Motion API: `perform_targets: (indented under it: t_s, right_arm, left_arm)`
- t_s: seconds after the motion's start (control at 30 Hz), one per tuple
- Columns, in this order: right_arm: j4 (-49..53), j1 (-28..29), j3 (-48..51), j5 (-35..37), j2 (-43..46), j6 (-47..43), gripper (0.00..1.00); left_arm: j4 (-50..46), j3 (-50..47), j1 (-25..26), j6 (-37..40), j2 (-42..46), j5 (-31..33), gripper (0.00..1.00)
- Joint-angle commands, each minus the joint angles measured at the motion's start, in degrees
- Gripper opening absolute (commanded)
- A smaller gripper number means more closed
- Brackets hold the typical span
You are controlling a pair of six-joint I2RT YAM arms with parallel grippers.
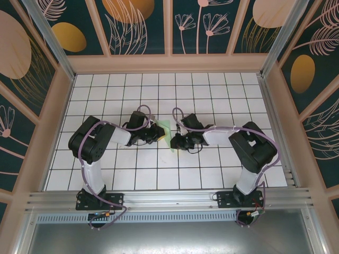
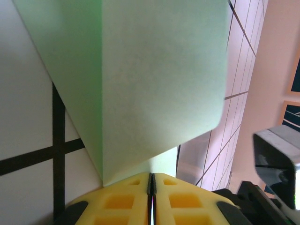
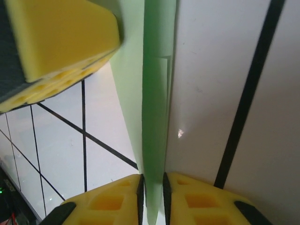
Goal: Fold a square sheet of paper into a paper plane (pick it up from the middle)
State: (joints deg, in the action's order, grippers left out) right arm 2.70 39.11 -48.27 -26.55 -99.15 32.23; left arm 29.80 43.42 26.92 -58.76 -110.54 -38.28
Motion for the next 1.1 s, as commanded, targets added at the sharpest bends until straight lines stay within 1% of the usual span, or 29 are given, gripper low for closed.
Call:
perform_targets:
  t_s: [0.0,0.03,0.17,0.27,0.37,0.53,0.8,0.9,1.07]
  right_arm:
    - [1.38,0.06,-1.94,3.45,4.22,-0.28,0.24]
    - [0.97,0.09,-2.27,2.98,3.85,-0.17,0.23]
    - [-1.26,0.94,-4.75,0.0,-0.86,0.44,0.1]
    - [-3.35,1.35,-6.06,-1.17,-4.08,1.32,0.05]
    - [-4.66,1.36,-6.39,-1.64,-5.95,1.6,0.02]
    - [-2.86,1.23,-5.71,-2.89,-6.97,-1.15,0.01]
    - [2.11,1.36,-1.17,-5.2,-5.42,-6.6,0.0]
    - [3.52,1.45,0.08,-5.73,-4.32,-8.16,0.0]
    - [4.4,1.39,2.85,-6.6,-2.37,-9.24,0.01]
  left_arm:
    - [-6.42,-1.38,-0.02,1.14,-3.61,6.82,0.13]
    - [-6.5,-1.36,-0.02,1.19,-3.58,6.88,0.13]
    - [-6.86,-1.14,-0.02,1.28,-3.52,6.98,0.12]
    - [-7.04,-1.21,-0.02,1.36,-3.53,7.18,0.11]
    - [-7.36,-1.07,-0.03,1.45,-3.6,7.41,0.1]
    - [-8.7,-0.75,-0.03,2.01,-3.92,8.45,0.09]
    - [-14.28,0.59,-0.05,4.22,-4.31,13.91,0.0]
    - [-16.16,1.24,-0.02,5.25,-4.56,15.66,0.0]
    - [-16.8,1.67,-0.08,5.84,-5.21,16.23,0.0]
